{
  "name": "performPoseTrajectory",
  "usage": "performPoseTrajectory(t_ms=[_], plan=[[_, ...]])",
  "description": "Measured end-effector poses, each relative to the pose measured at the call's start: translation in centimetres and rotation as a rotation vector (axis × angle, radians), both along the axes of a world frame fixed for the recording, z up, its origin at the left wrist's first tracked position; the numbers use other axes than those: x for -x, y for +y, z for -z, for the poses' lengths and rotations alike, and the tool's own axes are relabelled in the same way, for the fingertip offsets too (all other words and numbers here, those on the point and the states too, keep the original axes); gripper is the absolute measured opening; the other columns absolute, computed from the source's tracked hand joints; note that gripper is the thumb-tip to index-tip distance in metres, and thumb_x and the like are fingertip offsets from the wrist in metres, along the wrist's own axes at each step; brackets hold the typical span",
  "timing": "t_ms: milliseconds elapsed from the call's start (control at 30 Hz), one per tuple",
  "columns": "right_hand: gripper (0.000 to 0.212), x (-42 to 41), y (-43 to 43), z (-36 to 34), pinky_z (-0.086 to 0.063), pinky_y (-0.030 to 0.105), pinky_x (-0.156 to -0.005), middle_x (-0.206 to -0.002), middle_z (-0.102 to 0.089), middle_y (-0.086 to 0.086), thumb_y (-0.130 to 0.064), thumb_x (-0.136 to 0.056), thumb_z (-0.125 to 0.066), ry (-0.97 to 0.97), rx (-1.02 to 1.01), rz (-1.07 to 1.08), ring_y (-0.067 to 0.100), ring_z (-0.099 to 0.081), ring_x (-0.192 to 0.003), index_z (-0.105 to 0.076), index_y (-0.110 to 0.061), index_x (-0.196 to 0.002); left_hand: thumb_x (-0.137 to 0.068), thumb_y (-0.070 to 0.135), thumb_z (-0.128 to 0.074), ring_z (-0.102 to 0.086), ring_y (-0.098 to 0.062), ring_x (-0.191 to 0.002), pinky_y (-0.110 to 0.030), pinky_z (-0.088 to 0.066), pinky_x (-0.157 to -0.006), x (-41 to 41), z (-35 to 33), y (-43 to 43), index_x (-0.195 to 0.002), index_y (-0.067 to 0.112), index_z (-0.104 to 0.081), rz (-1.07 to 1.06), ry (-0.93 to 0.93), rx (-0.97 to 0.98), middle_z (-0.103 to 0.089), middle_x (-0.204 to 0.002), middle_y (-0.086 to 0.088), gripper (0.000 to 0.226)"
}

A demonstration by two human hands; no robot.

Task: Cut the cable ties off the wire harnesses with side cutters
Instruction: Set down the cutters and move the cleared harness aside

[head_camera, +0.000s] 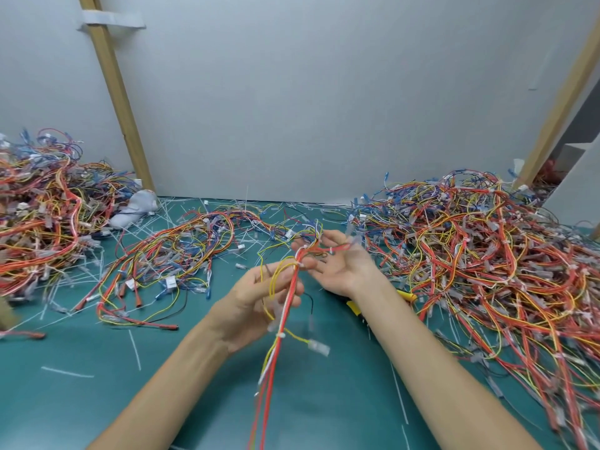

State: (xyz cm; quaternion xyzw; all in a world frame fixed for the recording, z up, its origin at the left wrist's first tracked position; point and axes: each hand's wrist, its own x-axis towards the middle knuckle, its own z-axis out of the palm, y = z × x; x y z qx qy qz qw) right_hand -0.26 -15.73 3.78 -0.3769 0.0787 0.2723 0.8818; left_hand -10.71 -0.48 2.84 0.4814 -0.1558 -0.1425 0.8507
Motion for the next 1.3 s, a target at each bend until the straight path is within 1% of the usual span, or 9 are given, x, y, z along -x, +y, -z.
performPoseTrajectory(t_ms=[67, 167, 433, 533, 633, 800, 933, 1033, 1300], plan=[[0.023, 0.0, -0.1, 0.2, -0.049, 0.041, -0.078, -0.128, -0.062, 0.020, -0.035, -0.097, -0.045, 0.013, -0.041, -0.009, 0.036, -0.061, -0.117, -0.053, -0.022, -0.115, -0.066, 0.033, -0.085, -0.065, -0.007, -0.061, -0.014, -0.049, -0.050, -0.5, 0.4, -0.1, -0.097, 0.016, -0.077, -0.085, 0.012, -0.063, -0.070, -0.076, -0.001, 0.037], [0.033, 0.2, -0.5, 0.2, -0.048, 0.047, -0.088, -0.127, -0.064, 0.017, -0.042, -0.097, -0.048, -0.028, -0.133, -0.013, 0.039, -0.063, -0.113, -0.056, -0.024, -0.123, -0.075, 0.023, -0.069, -0.066, -0.010, -0.062, -0.014, -0.051, -0.055, -1.3, 1.2, 0.0, -0.098, 0.014, -0.074, -0.233, 0.108, -0.146, -0.072, -0.083, -0.006, 0.025], [0.030, 0.2, -0.8, 0.1, -0.050, 0.044, -0.088, -0.133, -0.062, 0.010, -0.024, -0.097, -0.045, -0.151, -0.182, -0.006, 0.037, -0.066, -0.108, -0.058, -0.014, -0.122, -0.079, 0.015, -0.066, -0.065, -0.011, -0.063, -0.020, -0.054, -0.057, -2.1, 2.0, 0.8, -0.104, 0.009, -0.073, -0.242, 0.196, -0.169, -0.069, -0.083, 0.000, 0.026], [0.026, 0.2, -0.8, -0.1, -0.054, 0.041, -0.081, -0.132, -0.063, 0.008, -0.020, -0.097, -0.048, -0.204, -0.163, -0.016, 0.035, -0.066, -0.109, -0.060, -0.015, -0.119, -0.079, 0.024, -0.064, -0.065, -0.013, -0.062, -0.022, -0.055, -0.058, -2.2, 2.0, 0.7, -0.100, 0.011, -0.076, -0.236, 0.203, -0.142, -0.069, -0.083, -0.002, 0.027], [0.040, 0.0, -0.8, -0.1, -0.057, 0.036, -0.072, -0.132, -0.063, 0.003, -0.008, -0.095, -0.050, -0.266, -0.144, -0.008, 0.032, -0.066, -0.111, -0.052, -0.018, -0.134, -0.080, 0.033, -0.063, -0.065, -0.013, -0.062, -0.023, -0.056, -0.060, -2.2, 1.9, 0.5, -0.096, 0.012, -0.078, -0.223, 0.220, -0.127, -0.070, -0.081, -0.002, 0.030], [0.046, -0.2, -0.7, -0.6, -0.057, 0.029, -0.067, -0.134, -0.061, -0.007, -0.001, -0.094, -0.054, -0.414, -0.089, 0.034, 0.026, -0.069, -0.106, -0.053, -0.025, -0.134, -0.082, 0.038, -0.061, -0.070, -0.019, -0.074, -0.026, -0.057, -0.063, -2.0, 1.8, 0.5, -0.103, 0.011, -0.076, -0.137, 0.287, -0.091, -0.072, -0.095, -0.009, 0.037], [0.045, -0.5, -1.3, -1.3, -0.058, 0.029, -0.064, -0.106, -0.068, -0.010, 0.003, -0.094, -0.052, -0.503, -0.013, 0.110, 0.022, -0.073, -0.088, -0.053, -0.026, -0.130, -0.081, 0.022, -0.063, -0.068, -0.036, -0.102, -0.038, -0.060, -0.077, -2.1, 2.1, 0.1, -0.132, 0.004, -0.050, -0.128, 0.368, -0.050, -0.063, -0.123, -0.025, 0.055], [0.048, -0.9, -2.4, -1.9, -0.058, 0.029, -0.062, -0.092, -0.067, -0.010, 0.005, -0.094, -0.052, -0.526, 0.044, 0.208, 0.021, -0.074, -0.081, -0.051, -0.023, -0.132, -0.081, 0.018, -0.062, -0.064, -0.041, -0.108, -0.046, -0.057, -0.087, -1.9, 2.4, 0.3, -0.141, 0.006, -0.040, -0.099, 0.372, -0.127, -0.061, -0.127, -0.022, 0.065], [0.050, -1.9, -5.4, -2.7, -0.058, 0.027, -0.062, -0.117, -0.062, -0.004, 0.007, -0.095, -0.051, -0.568, 0.146, 0.428, 0.019, -0.073, -0.080, -0.049, -0.021, -0.136, -0.097, 0.032, -0.053, -0.063, -0.038, -0.113, -0.038, -0.056, -0.083, -0.9, 1.9, 1.0, -0.137, 0.015, -0.051, 0.305, 0.145, -0.369, -0.060, -0.132, -0.016, 0.044]])
